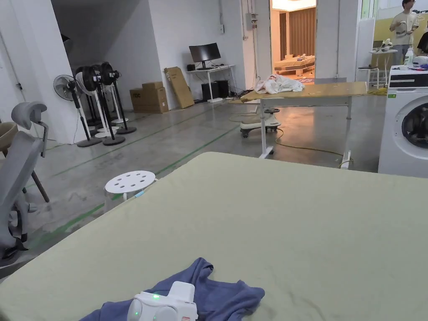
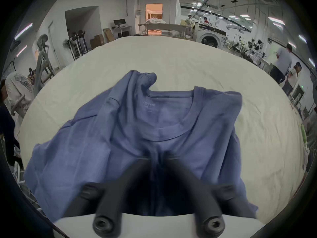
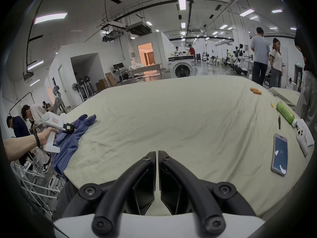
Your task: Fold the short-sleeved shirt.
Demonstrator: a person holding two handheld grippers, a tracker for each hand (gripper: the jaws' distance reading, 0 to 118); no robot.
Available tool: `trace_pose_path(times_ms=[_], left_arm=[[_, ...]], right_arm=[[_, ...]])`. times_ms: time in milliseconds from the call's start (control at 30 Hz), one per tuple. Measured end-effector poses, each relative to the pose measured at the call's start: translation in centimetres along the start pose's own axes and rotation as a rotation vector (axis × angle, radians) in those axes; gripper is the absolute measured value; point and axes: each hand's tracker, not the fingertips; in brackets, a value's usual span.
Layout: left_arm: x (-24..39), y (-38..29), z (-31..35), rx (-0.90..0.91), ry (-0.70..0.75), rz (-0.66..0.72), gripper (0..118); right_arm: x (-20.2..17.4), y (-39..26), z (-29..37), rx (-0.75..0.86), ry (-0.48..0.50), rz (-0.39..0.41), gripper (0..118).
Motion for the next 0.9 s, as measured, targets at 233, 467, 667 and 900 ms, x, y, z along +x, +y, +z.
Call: trace_pose_path(times_ms=[233,467,667,900], left_arm=[[-2.3,2.0,2.3,-0.004,-0.055,0.155,0],[-2.5,8.5,14.3,0.368,-0.244,0.201,0],[6.9,13.6,19.1,0.483,-0.408,0.060,0],[24.0,12.4,20.2,0.439,-0.770,-0.148,0]], right_arm=[[0.6,-0.3,1.9,0.020,0.012,0.022,2],[2.8,-0.5,3.1,0.047,-0.020,-0.022,2],[4.1,-1.0,5.1,0.092,-0.043,-0.097,1],[6.5,-1.8,8.2,0.147,-0.131,-0.147,2]])
